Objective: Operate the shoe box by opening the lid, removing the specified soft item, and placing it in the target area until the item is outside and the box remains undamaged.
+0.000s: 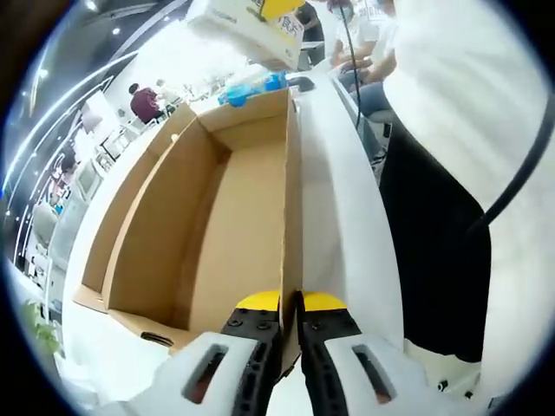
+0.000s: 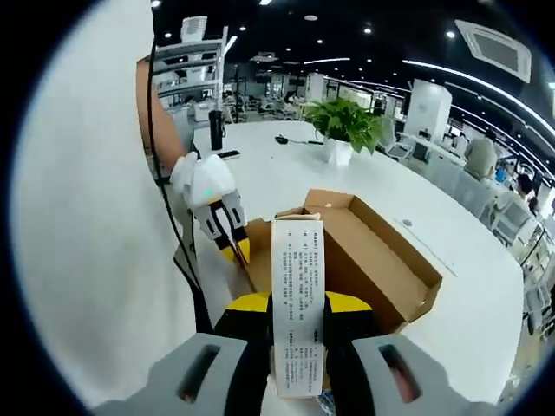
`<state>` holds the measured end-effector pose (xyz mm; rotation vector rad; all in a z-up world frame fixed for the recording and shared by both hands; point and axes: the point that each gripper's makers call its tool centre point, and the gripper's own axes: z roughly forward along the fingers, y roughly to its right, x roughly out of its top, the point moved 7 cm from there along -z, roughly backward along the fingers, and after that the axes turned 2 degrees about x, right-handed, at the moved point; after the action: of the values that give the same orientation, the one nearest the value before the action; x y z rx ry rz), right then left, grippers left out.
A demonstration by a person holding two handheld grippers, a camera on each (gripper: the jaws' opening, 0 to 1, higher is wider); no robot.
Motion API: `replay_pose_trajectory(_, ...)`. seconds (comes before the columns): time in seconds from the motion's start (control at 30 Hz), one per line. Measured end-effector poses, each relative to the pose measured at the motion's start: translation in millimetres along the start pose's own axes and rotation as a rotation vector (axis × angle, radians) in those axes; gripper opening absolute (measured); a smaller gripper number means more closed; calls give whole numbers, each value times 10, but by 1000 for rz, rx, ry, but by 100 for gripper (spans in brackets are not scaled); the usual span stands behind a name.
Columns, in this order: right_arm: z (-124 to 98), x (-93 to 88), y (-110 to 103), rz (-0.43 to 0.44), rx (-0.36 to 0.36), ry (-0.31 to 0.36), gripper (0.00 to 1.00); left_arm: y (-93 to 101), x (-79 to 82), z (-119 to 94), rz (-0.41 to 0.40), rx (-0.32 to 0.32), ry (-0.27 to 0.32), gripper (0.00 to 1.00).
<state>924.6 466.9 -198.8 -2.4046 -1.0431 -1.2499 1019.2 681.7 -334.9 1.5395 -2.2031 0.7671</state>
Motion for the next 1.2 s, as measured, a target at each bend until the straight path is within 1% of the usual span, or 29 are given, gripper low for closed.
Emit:
replay_pose_trajectory(0.07, -37, -13, 9, 34, 4, 6, 20, -1, 3, -1, 0, -2, 0, 5)
replay_pose_trajectory(0.1, -58, -6, 0, 24, 2, 7, 20, -1, 6, -2, 0, -2, 0, 5)
replay_pose_trajectory(0.13, -91, 15, 2, -3, -2, -3, 20, -1, 14, -5, -1, -3, -1, 5)
replay_pose_trajectory(0.3, -220, 62, 10, -7, -7, -24, 20, -3, 16, -4, -3, -5, -1, 5)
replay_pose_trajectory(0.37, -307, 51, 20, -25, -31, -38, 20, -16, 12, 6, -15, -25, -16, 4)
replay_pose_trajectory(0.43, -378, 34, 40, -10, -62, -30, 20, -31, 30, 7, -38, -53, -32, 3)
replay_pose_trajectory(0.5, -423, 4, 40, 3, -73, -28, 20, -42, 35, 11, -37, -74, -41, 2)
replay_pose_trajectory(0.53, -452, -18, 15, -16, -71, -34, 20, -49, 34, 10, -39, -80, -40, 2)
replay_pose_trajectory(0.57, -474, -38, -2, -50, -57, -55, 20, -53, 43, 3, -48, -86, -39, 2)
replay_pose_trajectory(0.6, -503, -80, -35, -65, -27, -100, 20, -48, 41, 4, -47, -87, -39, 2)
replay_pose_trajectory(0.63, -523, -109, -49, -83, -13, -132, 20, -43, 33, 7, -47, -87, -39, 2)
replay_pose_trajectory(0.7, -567, -177, -49, -144, -7, -206, 20, -35, 26, 9, -47, -78, -38, 2)
replay_pose_trajectory(0.73, -586, -194, -45, -162, -8, -229, 20, -26, 24, 8, -44, -70, -36, 2)
replay_pose_trajectory(0.77, -604, -203, -49, -176, 0, -242, 20, -20, 25, 7, -42, -63, -34, 2)
replay_pose_trajectory(0.9, -678, -168, -40, -181, -7, -247, 20, -22, 8, 9, -44, -45, -29, 3)
replay_pose_trajectory(0.97, -708, -168, -28, -223, -14, -280, 20, -22, 3, 10, -43, -44, -28, 3)
replay_pose_trajectory(1.0, -724, -181, -27, -252, -7, -310, 20, -23, 0, 10, -42, -45, -27, 3)
replay_pose_trajectory(1.07, -733, -194, -38, -266, 5, -321, 20, -23, -3, 9, -40, -47, -25, 3)
replay_pose_trajectory(1.1, -749, -215, -44, -301, 22, -341, 20, -24, -3, 9, -42, -49, -26, 3)
replay_pose_trajectory(1.2, -779, -269, -41, -310, 45, -368, 20, -26, -12, 12, -44, -52, -28, 3)
